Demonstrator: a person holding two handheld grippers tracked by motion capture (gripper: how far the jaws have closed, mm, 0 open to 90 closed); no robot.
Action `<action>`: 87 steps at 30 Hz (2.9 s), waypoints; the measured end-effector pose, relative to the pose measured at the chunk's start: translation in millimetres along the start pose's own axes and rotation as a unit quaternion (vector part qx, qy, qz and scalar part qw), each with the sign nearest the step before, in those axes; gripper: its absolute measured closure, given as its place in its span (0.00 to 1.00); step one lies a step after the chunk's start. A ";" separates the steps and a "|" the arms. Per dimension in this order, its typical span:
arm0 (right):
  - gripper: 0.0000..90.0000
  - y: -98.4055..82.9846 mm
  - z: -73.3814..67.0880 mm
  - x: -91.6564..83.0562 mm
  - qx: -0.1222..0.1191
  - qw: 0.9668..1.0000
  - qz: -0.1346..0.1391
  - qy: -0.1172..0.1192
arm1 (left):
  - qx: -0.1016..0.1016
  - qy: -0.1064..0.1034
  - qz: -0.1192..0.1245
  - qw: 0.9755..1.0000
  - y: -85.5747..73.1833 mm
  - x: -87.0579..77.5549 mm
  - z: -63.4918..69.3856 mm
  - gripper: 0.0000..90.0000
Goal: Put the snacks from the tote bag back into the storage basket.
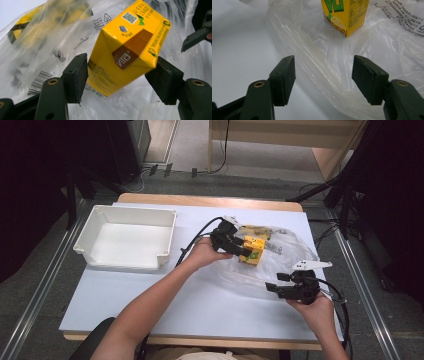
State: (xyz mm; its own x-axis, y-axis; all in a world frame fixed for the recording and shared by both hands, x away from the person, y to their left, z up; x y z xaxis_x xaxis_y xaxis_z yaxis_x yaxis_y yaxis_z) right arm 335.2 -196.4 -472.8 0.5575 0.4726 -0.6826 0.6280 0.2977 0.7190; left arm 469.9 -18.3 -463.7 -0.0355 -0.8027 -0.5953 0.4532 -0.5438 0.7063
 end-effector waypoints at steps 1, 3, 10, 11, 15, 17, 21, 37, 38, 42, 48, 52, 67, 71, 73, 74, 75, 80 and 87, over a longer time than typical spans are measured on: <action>0.40 -0.7 -0.1 0.4 -0.001 1.000 -0.002 -0.001 | 0.001 -0.002 -0.002 1.000 0.6 0.9 -0.8 0.40; 0.40 -1.1 -0.2 0.8 -0.001 1.000 -0.001 -0.002 | 0.003 -0.003 -0.001 1.000 1.4 3.5 -1.3 0.38; 0.40 0.1 0.3 0.6 0.003 1.000 0.004 0.000 | 0.015 -0.003 0.008 1.000 1.8 14.3 -1.2 0.34; 0.40 0.0 0.3 0.9 0.003 1.000 0.003 0.001 | 0.018 -0.004 0.011 1.000 2.1 16.1 -1.1 0.34; 0.40 -0.6 0.0 2.6 0.002 1.000 -0.001 0.000 | 0.010 -0.014 0.017 1.000 1.9 21.3 -1.8 0.35; 0.40 -0.7 0.3 2.9 0.002 1.000 -0.002 0.000 | 0.009 -0.013 0.013 1.000 1.3 23.0 -1.5 0.38; 0.41 -0.8 0.9 3.9 0.001 1.000 -0.002 -0.002 | 0.023 0.000 0.000 1.000 0.2 23.7 0.3 0.47; 0.41 -1.2 1.5 4.7 0.004 1.000 -0.003 -0.001 | 0.035 0.029 -0.013 0.999 1.0 21.4 3.1 0.55; 0.41 -1.2 1.4 4.6 0.005 1.000 -0.003 -0.001 | 0.034 0.029 -0.012 0.999 1.2 20.8 2.6 0.55; 0.41 -1.2 1.5 4.8 0.004 1.000 -0.003 -0.001 | 0.028 0.035 -0.009 0.999 2.0 18.2 2.3 0.57; 0.41 -1.1 1.7 4.6 0.006 1.000 -0.003 -0.003 | 0.025 0.040 -0.007 0.999 2.9 16.8 2.3 0.58; 0.41 -1.0 1.4 4.8 0.004 1.000 -0.002 -0.002 | 0.029 0.037 -0.005 0.999 5.4 14.6 6.0 0.58; 0.42 0.6 0.9 5.2 0.008 1.000 0.000 0.002 | 0.019 0.022 -0.004 1.000 13.7 0.3 15.9 0.58; 0.42 2.0 1.3 5.7 0.009 1.000 0.005 0.005 | 0.020 0.024 0.000 1.000 16.3 -6.1 20.4 0.58; 0.42 2.5 1.1 5.7 0.009 1.000 0.006 0.006 | 0.023 0.023 0.000 0.999 17.4 -9.6 22.4 0.58; 0.42 2.7 1.0 5.7 0.010 1.000 0.006 0.007 | 0.025 0.023 -0.001 0.999 17.8 -11.4 23.3 0.58; 0.42 2.8 1.0 5.9 0.011 1.000 0.006 0.008 | 0.023 0.022 0.002 0.999 18.5 -13.1 24.7 0.58; 0.42 3.3 0.9 7.6 0.011 1.000 0.006 0.007 | 0.020 0.018 0.002 1.000 19.1 -18.8 29.2 0.58; 0.42 3.6 1.1 10.1 0.011 1.000 0.003 0.005 | 0.011 0.014 0.000 1.000 16.9 -23.8 32.5 0.58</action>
State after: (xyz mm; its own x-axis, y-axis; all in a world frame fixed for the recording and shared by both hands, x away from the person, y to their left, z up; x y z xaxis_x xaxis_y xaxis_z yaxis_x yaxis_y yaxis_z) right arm 343.7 -191.5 -477.2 0.5564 0.4830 -0.6761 0.6362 0.2758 0.7206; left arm 449.5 -16.3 -425.1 -0.0111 -0.7961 -0.6050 0.4331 -0.5492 0.7147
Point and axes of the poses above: each handheld gripper's, and its own axes: x roughly forward along the jaws, y roughly out of its top, z roughly to its right, the point moved 6 cm from there along x, roughly forward along the jaws, and after that the axes turned 9 degrees about -y, right-handed, at the moved point
